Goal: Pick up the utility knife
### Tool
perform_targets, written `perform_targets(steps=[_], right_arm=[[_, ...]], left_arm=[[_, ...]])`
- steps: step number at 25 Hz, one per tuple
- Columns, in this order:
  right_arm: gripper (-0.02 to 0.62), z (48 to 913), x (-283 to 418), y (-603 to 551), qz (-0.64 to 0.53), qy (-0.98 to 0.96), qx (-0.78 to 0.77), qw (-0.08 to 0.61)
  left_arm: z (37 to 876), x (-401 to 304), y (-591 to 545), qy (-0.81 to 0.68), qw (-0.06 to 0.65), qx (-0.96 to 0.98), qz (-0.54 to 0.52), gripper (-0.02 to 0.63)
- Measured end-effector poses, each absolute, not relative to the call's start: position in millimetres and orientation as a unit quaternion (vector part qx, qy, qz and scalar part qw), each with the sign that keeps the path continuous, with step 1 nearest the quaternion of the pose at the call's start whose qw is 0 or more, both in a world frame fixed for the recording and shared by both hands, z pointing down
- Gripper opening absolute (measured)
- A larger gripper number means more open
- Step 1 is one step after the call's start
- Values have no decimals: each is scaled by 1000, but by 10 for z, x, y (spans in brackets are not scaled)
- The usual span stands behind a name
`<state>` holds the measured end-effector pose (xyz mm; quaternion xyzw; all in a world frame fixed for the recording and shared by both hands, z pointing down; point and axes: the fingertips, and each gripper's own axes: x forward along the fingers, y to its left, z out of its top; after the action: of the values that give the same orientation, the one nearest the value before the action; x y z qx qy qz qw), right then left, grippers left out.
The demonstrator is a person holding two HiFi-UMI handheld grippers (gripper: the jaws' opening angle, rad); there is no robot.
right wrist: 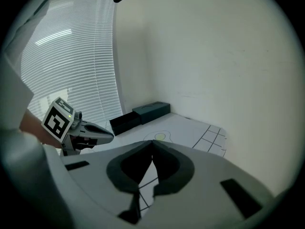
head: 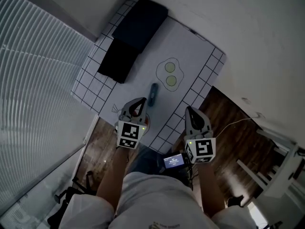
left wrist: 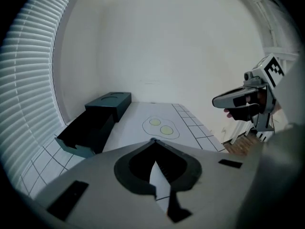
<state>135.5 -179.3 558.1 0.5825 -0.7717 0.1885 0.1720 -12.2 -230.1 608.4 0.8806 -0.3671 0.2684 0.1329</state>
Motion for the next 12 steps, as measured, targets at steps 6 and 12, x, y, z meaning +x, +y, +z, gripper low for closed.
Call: perform_targets(steps=[6, 12], right_arm=[[6, 5719, 1332, -1800, 201, -769, 580, 177], [6, 5840, 1322, -1764, 214, -764, 580, 184]], left_arm=[[6226, -93, -2297, -362, 146, 878, 277, 7], [6375, -55, -2308, -360, 163, 874, 283, 8]])
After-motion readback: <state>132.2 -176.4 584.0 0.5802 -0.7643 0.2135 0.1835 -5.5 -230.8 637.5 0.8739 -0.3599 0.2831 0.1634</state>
